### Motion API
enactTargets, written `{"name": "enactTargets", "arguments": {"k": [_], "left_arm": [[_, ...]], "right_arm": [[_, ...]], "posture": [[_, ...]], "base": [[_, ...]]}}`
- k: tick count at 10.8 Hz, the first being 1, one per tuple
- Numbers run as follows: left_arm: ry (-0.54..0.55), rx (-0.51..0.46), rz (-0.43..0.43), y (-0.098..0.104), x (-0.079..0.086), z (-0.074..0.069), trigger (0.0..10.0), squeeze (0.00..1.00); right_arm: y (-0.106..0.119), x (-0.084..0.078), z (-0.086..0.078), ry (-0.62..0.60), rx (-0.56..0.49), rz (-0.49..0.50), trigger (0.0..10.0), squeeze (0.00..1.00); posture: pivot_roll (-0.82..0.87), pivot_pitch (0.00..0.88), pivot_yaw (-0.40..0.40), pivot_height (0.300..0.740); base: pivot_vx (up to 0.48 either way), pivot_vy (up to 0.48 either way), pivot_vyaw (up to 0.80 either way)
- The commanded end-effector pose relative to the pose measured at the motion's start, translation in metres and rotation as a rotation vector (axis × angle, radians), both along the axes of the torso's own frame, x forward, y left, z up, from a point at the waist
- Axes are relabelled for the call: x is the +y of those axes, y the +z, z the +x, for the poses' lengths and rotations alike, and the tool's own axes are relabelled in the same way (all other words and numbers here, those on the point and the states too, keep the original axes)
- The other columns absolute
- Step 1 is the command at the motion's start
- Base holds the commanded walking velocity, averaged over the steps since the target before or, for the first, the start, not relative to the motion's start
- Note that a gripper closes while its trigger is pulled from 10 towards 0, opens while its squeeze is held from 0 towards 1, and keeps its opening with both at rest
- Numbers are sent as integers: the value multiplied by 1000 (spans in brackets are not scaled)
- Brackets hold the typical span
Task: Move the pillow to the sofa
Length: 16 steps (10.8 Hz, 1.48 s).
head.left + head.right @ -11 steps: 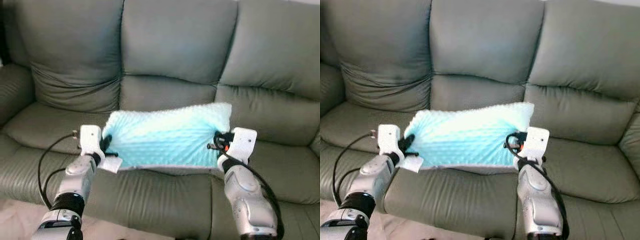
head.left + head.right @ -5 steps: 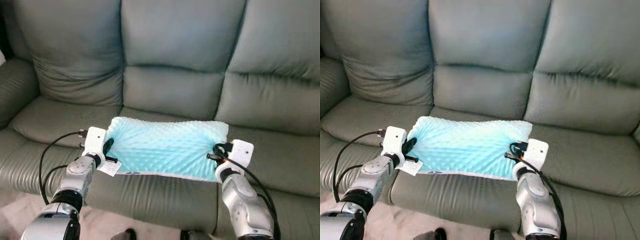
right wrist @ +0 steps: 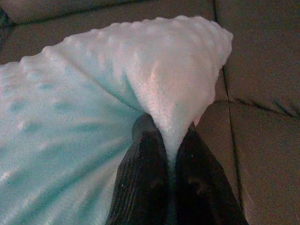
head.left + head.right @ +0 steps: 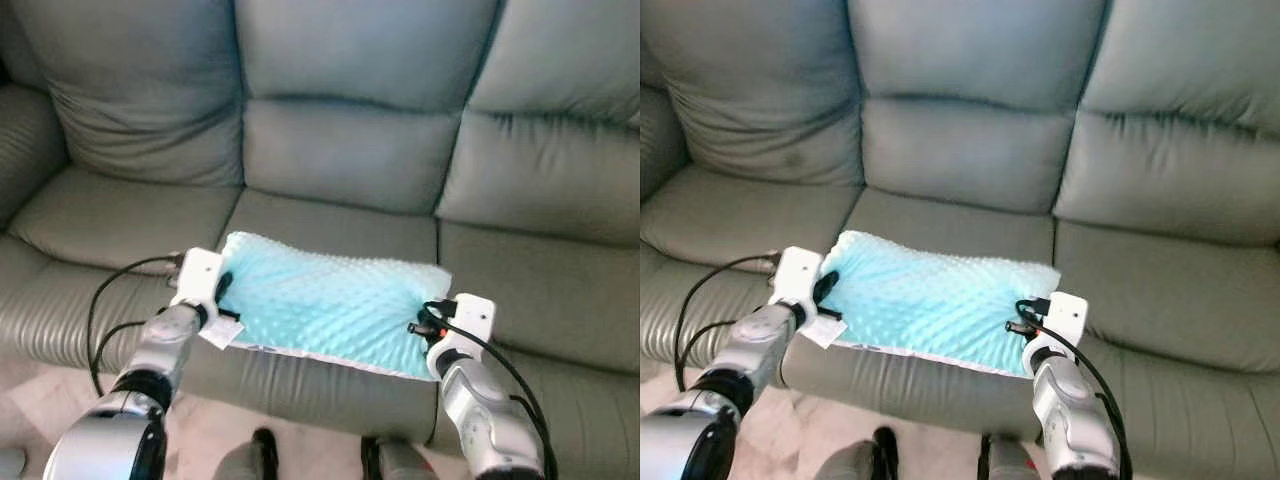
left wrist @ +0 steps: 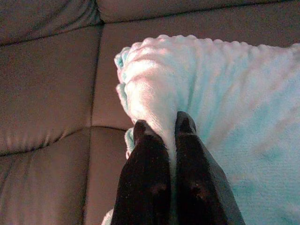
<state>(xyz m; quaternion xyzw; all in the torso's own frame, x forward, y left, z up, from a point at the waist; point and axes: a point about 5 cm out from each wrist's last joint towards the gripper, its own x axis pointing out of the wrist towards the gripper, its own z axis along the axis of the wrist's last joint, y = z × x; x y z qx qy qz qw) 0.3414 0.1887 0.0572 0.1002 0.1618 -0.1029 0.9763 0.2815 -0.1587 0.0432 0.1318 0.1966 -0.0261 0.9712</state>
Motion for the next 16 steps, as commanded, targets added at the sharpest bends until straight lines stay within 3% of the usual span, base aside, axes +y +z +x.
{"name": "enactTargets", "arguments": {"k": [1,3,5,6,9,13,16], "left_arm": [[21,9,8,-2,2,-1,10000,0],[41,-12,17,3,-6,5,10000,0],[48,-62,12,15,-14,14,10000,0],[72,-84,-38,23,-17,20,10000,0],[116,-158,-123,48,-17,34,10000,0],[142,-167,-128,50,-11,34,10000,0],[154,-178,-161,57,-17,39,10000,0]], "right_arm": [[-5,-2,-1,3,9,-40,10000,0],[-8,-6,5,9,0,-87,10000,0],[0,-11,15,26,-89,-137,10000,0],[8,-12,21,14,-159,-138,10000,0],[30,7,33,82,-300,-127,10000,0],[28,7,39,88,-324,-154,10000,0],[34,2,44,78,-353,-163,10000,0]], "posture": [[-158,333,49,740],[-175,346,44,740],[-183,355,46,740],[-190,364,50,740],[-202,389,41,740],[-218,433,23,740],[-229,455,12,740]], "base": [[0,0,0],[0,0,0],[0,0,0],[0,0,0],[0,0,0],[0,0,0],[0,0,0]]}}
